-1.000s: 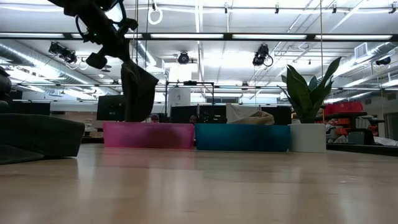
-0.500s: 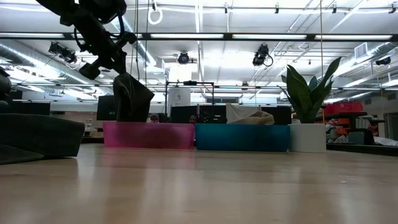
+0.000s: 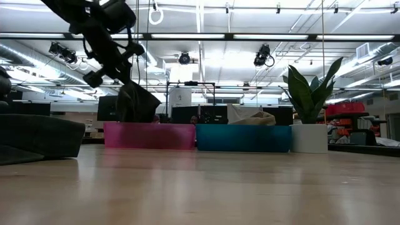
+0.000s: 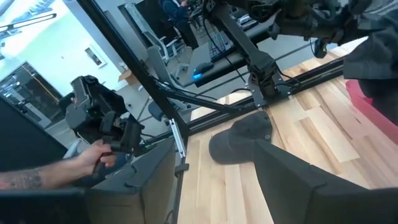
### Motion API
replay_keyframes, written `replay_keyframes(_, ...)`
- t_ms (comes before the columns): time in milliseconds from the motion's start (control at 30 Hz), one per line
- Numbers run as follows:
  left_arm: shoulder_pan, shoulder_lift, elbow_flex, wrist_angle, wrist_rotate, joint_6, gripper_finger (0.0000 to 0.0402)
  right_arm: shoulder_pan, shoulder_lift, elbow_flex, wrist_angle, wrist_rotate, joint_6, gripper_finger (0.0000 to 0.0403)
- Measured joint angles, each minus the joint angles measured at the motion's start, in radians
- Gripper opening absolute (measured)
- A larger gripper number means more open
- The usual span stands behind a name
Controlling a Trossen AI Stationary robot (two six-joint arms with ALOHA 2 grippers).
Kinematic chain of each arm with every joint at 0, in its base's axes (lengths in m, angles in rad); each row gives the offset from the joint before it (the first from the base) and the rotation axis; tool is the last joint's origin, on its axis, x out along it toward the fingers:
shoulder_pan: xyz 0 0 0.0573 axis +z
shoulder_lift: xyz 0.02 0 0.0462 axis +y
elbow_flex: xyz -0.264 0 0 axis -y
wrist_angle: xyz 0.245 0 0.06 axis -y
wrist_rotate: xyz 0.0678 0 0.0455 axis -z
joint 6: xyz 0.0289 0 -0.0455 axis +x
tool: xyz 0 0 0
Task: Pick & Place hat
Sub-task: Put the top black cap into the red bin
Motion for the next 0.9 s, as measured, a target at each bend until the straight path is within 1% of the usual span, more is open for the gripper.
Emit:
replay_keyframes(200, -0.001, 0.085, 0.000, 0.090, -0.013, 0.001, 0.0005, 0.000, 0.000, 0.000, -0.002, 0.000, 0.007, 0.0219)
replay_keyframes(300, -0.002, 0.122, 0.000, 0.131, -0.003, 0.002, 0.0005, 0.000, 0.000, 0.000, -0.002, 0.000, 0.008, 0.0219)
replay_keyframes(500, -0.012, 0.163, 0.000, 0.214, 0.018, 0.048, 0.0005, 0.000, 0.000, 0.000, -0.002, 0.000, 0.009, 0.0219)
replay_keyframes(800, -0.015, 0.172, 0.087, 0.140, 0.035, 0.165, 0.0005, 0.000, 0.000, 0.000, -0.005, 0.007, 0.003, 0.0219)
replay_keyframes(900, -0.013, 0.196, 0.142, 0.064, 0.047, 0.207, 0.0005, 0.000, 0.000, 0.000, -0.006, 0.008, 0.001, 0.0219)
